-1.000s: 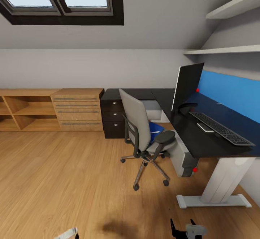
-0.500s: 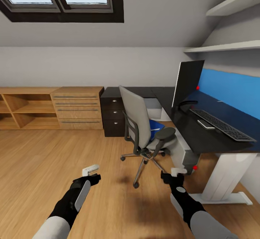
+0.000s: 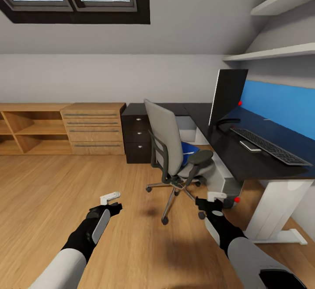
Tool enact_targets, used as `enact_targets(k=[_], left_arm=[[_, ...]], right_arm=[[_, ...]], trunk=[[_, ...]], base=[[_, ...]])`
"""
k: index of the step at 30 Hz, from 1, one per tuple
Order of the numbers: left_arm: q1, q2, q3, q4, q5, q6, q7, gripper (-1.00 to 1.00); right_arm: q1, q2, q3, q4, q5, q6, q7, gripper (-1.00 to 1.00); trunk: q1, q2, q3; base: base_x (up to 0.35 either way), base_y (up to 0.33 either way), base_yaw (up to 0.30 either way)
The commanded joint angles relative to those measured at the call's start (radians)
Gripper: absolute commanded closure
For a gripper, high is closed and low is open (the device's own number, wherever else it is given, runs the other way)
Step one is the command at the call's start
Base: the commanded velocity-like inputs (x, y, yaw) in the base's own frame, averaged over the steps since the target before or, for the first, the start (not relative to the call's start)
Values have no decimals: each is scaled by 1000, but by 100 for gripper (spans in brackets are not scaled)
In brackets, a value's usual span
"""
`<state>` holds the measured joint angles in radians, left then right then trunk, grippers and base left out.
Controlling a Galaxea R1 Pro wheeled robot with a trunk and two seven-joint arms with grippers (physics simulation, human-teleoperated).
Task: In the bedroom, organize the workspace by keeping the computer under the desk, ensuring the monitor is on the desk, placing the keyboard on the desk next to the monitor, placing the mouse on the desk next to the keyboard, moving the folder from the swivel chair onto the desk next to the mouse, stacking the notebook on top of the folder with the pen on top of the notebook, and positioning the swivel chair next to the desk.
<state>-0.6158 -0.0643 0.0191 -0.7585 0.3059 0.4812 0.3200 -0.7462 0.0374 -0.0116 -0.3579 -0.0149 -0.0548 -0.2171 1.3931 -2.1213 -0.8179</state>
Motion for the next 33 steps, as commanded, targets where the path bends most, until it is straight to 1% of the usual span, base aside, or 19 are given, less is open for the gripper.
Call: enact_targets(k=[1, 2, 3, 5, 6, 9, 10, 11, 12, 13, 14, 16, 17, 19, 24, 25, 26, 27, 33], left_arm=[[0, 4, 1, -3, 12, 3, 6, -100], [-1, 10, 1, -8, 12, 1, 5, -100], [1, 15, 0, -35, 13, 0, 4, -100], [15, 15, 0, -74, 14, 0, 4, -100], [62, 15, 0, -178, 14, 6, 4, -100], [144, 15, -1, -360, 15, 34, 3, -100], [202, 15, -1, -484, 16, 75, 3, -100], [231, 15, -1, -543, 16, 102, 2, -100], [284, 15, -3, -644, 16, 162, 2, -100], [308, 15, -4, -682, 16, 191, 2, -100], [345, 15, -10, -735, 16, 240, 2, -100], [370, 16, -14, -769, 17, 272, 3, -100], [391, 16, -18, -799, 17, 298, 3, -100], [404, 16, -21, -818, 18, 315, 4, -100], [411, 16, -22, -826, 18, 324, 5, -100], [412, 16, -22, -828, 18, 326, 5, -100], [412, 16, -22, -828, 18, 326, 5, -100], [413, 16, -22, -829, 18, 327, 6, -100], [413, 15, -22, -828, 18, 327, 7, -100]], right_arm=[[-1, -1, -2, 0, -2, -9, -2, -100], [-1, -5, -4, 0, -3, -18, -3, -100], [-1, -10, -9, -1, -4, -28, -3, -100], [-1, -12, -11, -2, -5, -32, -2, -100], [-1, -13, -12, -4, -6, -33, -3, -100], [0, -13, -12, -9, -6, -34, -3, -100], [0, -14, -13, -12, -6, -34, -2, -100], [0, -14, -13, -14, -6, -35, -2, -100], [1, -14, -13, -19, -6, -35, -2, -100], [1, -14, -13, -21, -6, -35, -2, -100], [1, -13, -13, -26, -6, -35, -2, -100], [2, -13, -13, -31, -6, -35, -2, -100], [3, -12, -13, -41, -5, -36, -2, -100], [5, -12, -13, -66, -5, -36, -3, -100], [12, -11, -13, -122, -6, -33, -4, -100], [27, -10, -13, -154, -6, -32, -4, -100], [33, -10, -13, -165, -6, -31, -4, -100], [60, -7, -12, -224, -7, -24, -4, -100], [74, -3, -11, -265, -8, 26, -4, -100]], trunk=[[4, -8, -4], [8, -15, -7], [11, -22, -10], [19, -36, -17], [23, -43, -20], [34, -64, -29], [38, -71, -32], [42, -78, -36], [46, -85, -39], [50, -92, -42], [54, -99, -45], [61, -113, -51], [65, -120, -54], [73, -134, -61], [92, -169, -76], [96, -176, -79], [100, -183, -83], [103, -190, -86], [126, -232, -104]], base=[[0, 0, 0], [0, 0, 0], [0, 0, 0], [0, 0, 0], [0, 0, 0], [0, 0, 0], [0, 0, 0], [0, 0, 0], [0, 0, 0], [0, 0, 0], [0, 0, 0], [0, 0, 0], [0, 0, 0], [0, 0, 0], [0, 0, 0], [0, 0, 0], [0, 0, 0], [0, 0, 0], [0, 0, 0]])
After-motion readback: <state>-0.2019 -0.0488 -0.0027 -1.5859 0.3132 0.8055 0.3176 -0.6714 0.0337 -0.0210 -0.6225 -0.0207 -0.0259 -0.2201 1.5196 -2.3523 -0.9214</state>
